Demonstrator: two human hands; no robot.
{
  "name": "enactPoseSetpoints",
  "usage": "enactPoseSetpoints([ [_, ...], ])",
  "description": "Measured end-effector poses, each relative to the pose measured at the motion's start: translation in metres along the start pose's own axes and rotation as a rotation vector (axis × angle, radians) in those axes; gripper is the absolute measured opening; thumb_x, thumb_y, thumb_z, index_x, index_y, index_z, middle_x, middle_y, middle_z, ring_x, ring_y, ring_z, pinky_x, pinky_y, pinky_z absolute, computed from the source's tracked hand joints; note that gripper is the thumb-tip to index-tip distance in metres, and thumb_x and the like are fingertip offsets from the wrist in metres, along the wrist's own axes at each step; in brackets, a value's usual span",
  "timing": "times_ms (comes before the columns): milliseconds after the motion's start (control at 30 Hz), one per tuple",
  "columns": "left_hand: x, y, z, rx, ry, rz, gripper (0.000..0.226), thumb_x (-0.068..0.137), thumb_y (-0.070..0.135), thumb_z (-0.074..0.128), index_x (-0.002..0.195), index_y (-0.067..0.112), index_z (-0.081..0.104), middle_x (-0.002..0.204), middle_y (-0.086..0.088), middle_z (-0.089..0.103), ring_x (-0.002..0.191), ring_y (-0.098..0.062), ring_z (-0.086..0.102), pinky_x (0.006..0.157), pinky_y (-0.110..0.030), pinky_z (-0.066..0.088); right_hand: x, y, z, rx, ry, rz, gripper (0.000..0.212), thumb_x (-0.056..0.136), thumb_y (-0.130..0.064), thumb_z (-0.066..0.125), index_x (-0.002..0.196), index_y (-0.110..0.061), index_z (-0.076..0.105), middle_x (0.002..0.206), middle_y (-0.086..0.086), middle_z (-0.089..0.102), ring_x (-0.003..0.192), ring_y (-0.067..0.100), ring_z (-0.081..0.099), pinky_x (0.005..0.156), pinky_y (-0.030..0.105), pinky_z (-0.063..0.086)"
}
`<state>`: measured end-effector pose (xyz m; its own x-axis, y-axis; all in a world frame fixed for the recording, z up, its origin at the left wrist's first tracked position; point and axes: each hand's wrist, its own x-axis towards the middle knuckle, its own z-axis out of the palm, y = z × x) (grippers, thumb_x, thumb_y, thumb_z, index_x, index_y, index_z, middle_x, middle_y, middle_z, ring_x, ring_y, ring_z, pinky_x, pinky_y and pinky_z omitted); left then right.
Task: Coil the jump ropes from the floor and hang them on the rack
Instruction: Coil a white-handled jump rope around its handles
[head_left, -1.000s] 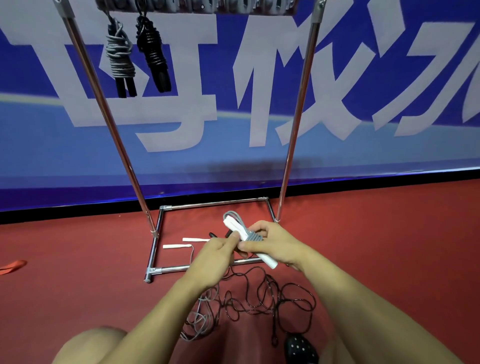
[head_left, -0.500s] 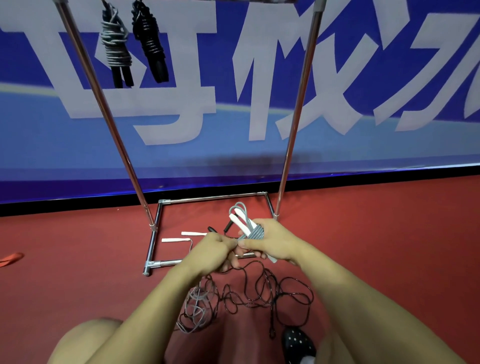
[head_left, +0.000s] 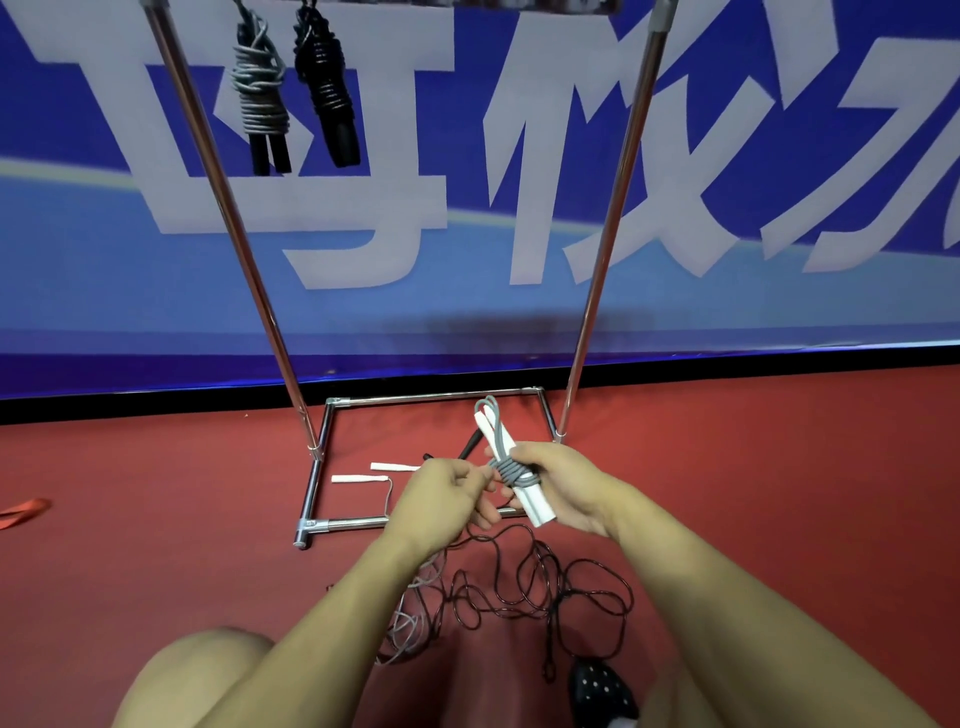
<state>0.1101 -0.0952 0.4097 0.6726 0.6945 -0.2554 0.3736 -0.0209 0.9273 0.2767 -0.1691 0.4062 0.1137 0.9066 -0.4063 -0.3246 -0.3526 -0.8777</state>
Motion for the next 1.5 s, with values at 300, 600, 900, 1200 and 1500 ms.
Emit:
enactPoseSetpoints([
  [300,0.003,0.001,-0.004,0.116,0.127,-0.074,0.038,0.1,0.039,0.06,0.08,0.01,0.073,0.07,0.0,0.077,0.053,-0.015,0.066,0.053,-0.022,0.042,0.008,0.01,-0.006,-0.304,0.08,-0.077,0.056,0.095,-0.027,0.073,0.145,-0.011,0.053,0.122,0.006,0.07,0.109,0.013,0.068,0.102,0.031,0.052],
  [600,0.005,0.0,-0.002,0.013,0.035,-0.058,0.031,0.102,0.013,0.044,0.091,0.005,0.073,0.077,-0.01,0.077,0.058,-0.022,0.067,0.069,-0.037,0.054,0.009,0.008,-0.008,-0.383,0.178,-0.11,0.059,0.075,-0.031,0.091,0.125,-0.017,0.063,0.116,0.007,0.073,0.1,0.016,0.074,0.098,0.036,0.058],
  [900,0.005,0.001,-0.005,0.169,0.016,-0.039,0.034,0.102,0.025,0.054,0.082,0.004,0.071,0.068,-0.008,0.075,0.053,-0.02,0.065,0.068,-0.038,0.055,0.001,0.007,-0.005,-0.296,0.034,-0.056,0.037,0.085,-0.008,0.082,0.12,-0.009,0.068,0.113,0.018,0.072,0.096,0.024,0.074,0.088,0.042,0.061],
  [1200,-0.008,0.021,-0.012,0.13,-0.24,-0.3,0.049,0.108,0.035,0.04,0.081,0.002,0.064,0.064,-0.016,0.071,0.046,-0.021,0.064,0.05,-0.023,0.049,0.002,0.008,-0.007,-0.446,0.107,-0.051,0.041,0.081,-0.019,0.087,0.113,-0.006,0.063,0.102,0.013,0.077,0.096,0.023,0.076,0.094,0.043,0.06],
  [1500,-0.002,0.01,-0.013,0.12,-0.099,-0.07,0.044,0.105,0.032,0.053,0.079,0.002,0.071,0.071,-0.012,0.075,0.04,-0.014,0.032,0.041,-0.021,0.028,0.004,0.007,-0.009,-0.321,0.131,-0.072,0.044,0.081,-0.01,0.083,0.114,-0.005,0.054,0.11,0.023,0.072,0.1,0.033,0.075,0.084,0.05,0.062],
])
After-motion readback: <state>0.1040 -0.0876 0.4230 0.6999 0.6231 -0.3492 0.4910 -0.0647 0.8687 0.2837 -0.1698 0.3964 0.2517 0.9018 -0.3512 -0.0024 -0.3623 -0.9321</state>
